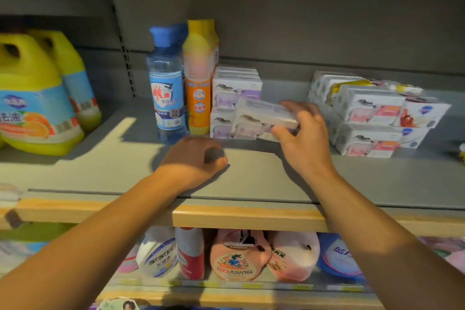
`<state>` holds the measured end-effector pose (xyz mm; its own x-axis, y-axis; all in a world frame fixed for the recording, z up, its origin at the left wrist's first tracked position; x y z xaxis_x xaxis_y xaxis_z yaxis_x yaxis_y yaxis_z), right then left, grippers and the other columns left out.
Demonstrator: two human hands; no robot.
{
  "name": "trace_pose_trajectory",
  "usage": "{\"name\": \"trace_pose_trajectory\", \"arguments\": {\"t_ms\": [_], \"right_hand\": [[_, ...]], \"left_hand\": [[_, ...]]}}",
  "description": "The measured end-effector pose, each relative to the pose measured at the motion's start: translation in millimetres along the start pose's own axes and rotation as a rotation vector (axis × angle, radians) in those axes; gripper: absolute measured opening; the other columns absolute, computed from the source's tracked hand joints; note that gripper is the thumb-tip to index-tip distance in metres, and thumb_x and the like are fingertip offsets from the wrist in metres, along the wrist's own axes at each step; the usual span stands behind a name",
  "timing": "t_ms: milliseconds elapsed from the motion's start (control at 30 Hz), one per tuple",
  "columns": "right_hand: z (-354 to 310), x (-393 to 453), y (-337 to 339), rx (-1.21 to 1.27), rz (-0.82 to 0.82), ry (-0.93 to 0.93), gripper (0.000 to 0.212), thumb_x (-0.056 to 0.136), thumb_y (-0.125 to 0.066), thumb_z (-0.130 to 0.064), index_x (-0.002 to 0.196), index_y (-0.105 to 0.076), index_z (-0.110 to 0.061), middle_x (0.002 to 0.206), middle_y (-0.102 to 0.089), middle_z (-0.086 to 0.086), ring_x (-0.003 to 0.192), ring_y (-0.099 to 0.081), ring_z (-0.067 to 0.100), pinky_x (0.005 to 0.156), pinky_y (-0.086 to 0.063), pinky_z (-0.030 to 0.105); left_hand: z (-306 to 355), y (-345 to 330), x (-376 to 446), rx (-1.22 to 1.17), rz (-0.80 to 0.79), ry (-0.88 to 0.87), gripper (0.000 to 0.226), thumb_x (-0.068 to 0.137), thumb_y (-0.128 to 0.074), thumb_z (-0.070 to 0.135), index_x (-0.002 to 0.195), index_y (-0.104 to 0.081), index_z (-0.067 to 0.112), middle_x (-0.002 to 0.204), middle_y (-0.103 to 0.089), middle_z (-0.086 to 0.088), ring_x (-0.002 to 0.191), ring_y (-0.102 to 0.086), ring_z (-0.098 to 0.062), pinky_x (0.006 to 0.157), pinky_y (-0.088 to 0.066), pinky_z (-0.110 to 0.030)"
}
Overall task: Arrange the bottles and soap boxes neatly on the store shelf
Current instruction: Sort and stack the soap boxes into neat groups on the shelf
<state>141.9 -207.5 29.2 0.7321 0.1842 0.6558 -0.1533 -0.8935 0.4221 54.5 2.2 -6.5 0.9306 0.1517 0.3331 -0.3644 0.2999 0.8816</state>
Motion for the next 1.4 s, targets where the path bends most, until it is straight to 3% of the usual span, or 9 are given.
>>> {"name": "trace_pose_trajectory", "arguments": {"t_ms": [100, 233, 333, 433, 567, 733, 867, 1200, 1400], "right_hand": [[-8.6, 26.1, -7.9, -0.029, -0.013, 0.049, 0.050, 0.080, -0.076, -0.012, 0.127, -0.062, -0.018, 0.120, -0.044, -0.003, 0.102, -0.044, 0.000, 0.095, -0.037, 0.006], [-14.2, 56.4, -32.9, -0.082, -0.094, 0.064, 0.045, 0.081, -0.076, -0.012, 0.124, -0.063, -0.023, 0.113, -0.043, -0.004, 0.107, -0.054, 0.020, 0.098, -0.048, 0.036], [-8.8, 67.6, -49.8, -0.206, -0.122, 0.092, 0.042, 0.084, -0.076, -0.022, 0.124, -0.066, -0.024, 0.125, -0.048, 0.002, 0.116, -0.051, 0.023, 0.101, -0.039, 0.025], [-3.8, 68.8, -55.6, -0.301, -0.103, 0.148, 0.044, 0.087, -0.073, -0.029, 0.129, -0.064, -0.024, 0.136, -0.044, 0.005, 0.123, -0.043, 0.026, 0.102, -0.036, 0.031], [-2.6, 69.0, -60.1, -0.256, -0.112, 0.166, 0.044, 0.088, -0.071, -0.029, 0.131, -0.061, -0.026, 0.130, -0.049, 0.003, 0.101, -0.059, 0.024, 0.094, -0.047, 0.038], [-2.3, 69.8, -65.7, -0.216, -0.084, 0.182, 0.041, 0.088, -0.071, -0.024, 0.129, -0.063, -0.026, 0.129, -0.050, 0.002, 0.079, -0.056, 0.008, 0.092, -0.048, 0.035], [-0.7, 70.1, -70.3, -0.188, -0.109, 0.178, 0.041, 0.089, -0.071, -0.023, 0.129, -0.062, -0.024, 0.129, -0.047, 0.002, 0.091, -0.068, 0.020, 0.094, -0.050, 0.040], [0.2, 72.8, -68.7, -0.240, -0.087, 0.191, 0.043, 0.088, -0.071, -0.028, 0.130, -0.063, -0.026, 0.130, -0.050, 0.003, 0.107, -0.058, 0.023, 0.095, -0.045, 0.032], [1.3, 73.1, -66.1, -0.263, -0.133, 0.187, 0.048, 0.090, -0.068, -0.033, 0.137, -0.056, -0.028, 0.134, -0.046, 0.000, 0.098, -0.057, 0.019, 0.094, -0.044, 0.030]], "left_hand": [[4.2, -5.3, -2.1, 0.075, -0.045, -0.103, 0.030, 0.088, -0.054, 0.053, 0.084, -0.062, 0.025, 0.088, -0.065, 0.009, 0.081, -0.057, -0.014, 0.066, -0.047, -0.026], [4.0, -8.4, -1.2, 0.064, -0.044, -0.141, 0.032, 0.089, -0.051, 0.050, 0.073, -0.052, 0.022, 0.077, -0.060, 0.005, 0.075, -0.054, -0.017, 0.066, -0.047, -0.030], [2.3, -9.7, -0.1, 0.039, -0.027, -0.146, 0.031, 0.087, -0.052, 0.048, 0.069, -0.049, 0.023, 0.073, -0.057, 0.005, 0.072, -0.053, -0.016, 0.061, -0.043, -0.028], [1.7, -10.6, 1.4, 0.028, -0.020, -0.158, 0.032, 0.086, -0.051, 0.048, 0.065, -0.047, 0.024, 0.070, -0.056, 0.005, 0.070, -0.053, -0.015, 0.059, -0.040, -0.026], [-0.1, -11.0, 1.9, 0.013, -0.022, -0.152, 0.033, 0.086, -0.052, 0.048, 0.061, -0.042, 0.028, 0.069, -0.053, 0.007, 0.070, -0.049, -0.014, 0.061, -0.039, -0.027], [0.1, -10.5, 1.8, -0.008, -0.021, -0.146, 0.033, 0.086, -0.053, 0.046, 0.061, -0.043, 0.027, 0.069, -0.054, 0.005, 0.072, -0.049, -0.017, 0.064, -0.045, -0.029], [1.0, -9.4, 1.6, -0.003, -0.001, -0.144, 0.033, 0.085, -0.054, 0.045, 0.061, -0.043, 0.025, 0.068, -0.055, 0.004, 0.071, -0.050, -0.019, 0.060, -0.040, -0.027], [1.8, -8.4, 1.2, 0.013, -0.017, -0.131, 0.030, 0.085, -0.053, 0.046, 0.070, -0.051, 0.020, 0.071, -0.059, 0.002, 0.073, -0.053, -0.019, 0.064, -0.049, -0.030], [0.9, -8.2, 0.9, 0.007, -0.030, -0.119, 0.028, 0.084, -0.052, 0.048, 0.067, -0.050, 0.025, 0.071, -0.058, 0.004, 0.072, -0.053, -0.017, 0.065, -0.051, -0.031]]}}
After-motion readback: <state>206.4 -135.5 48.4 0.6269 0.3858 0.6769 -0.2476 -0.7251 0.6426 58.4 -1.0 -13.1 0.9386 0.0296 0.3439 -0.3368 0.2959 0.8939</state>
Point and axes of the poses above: each hand's wrist, its own x-axis towards the middle knuckle, its own y-axis out of the back of the hand, z = x × y, the point moved 4 cm from there along x, towards the middle knuckle
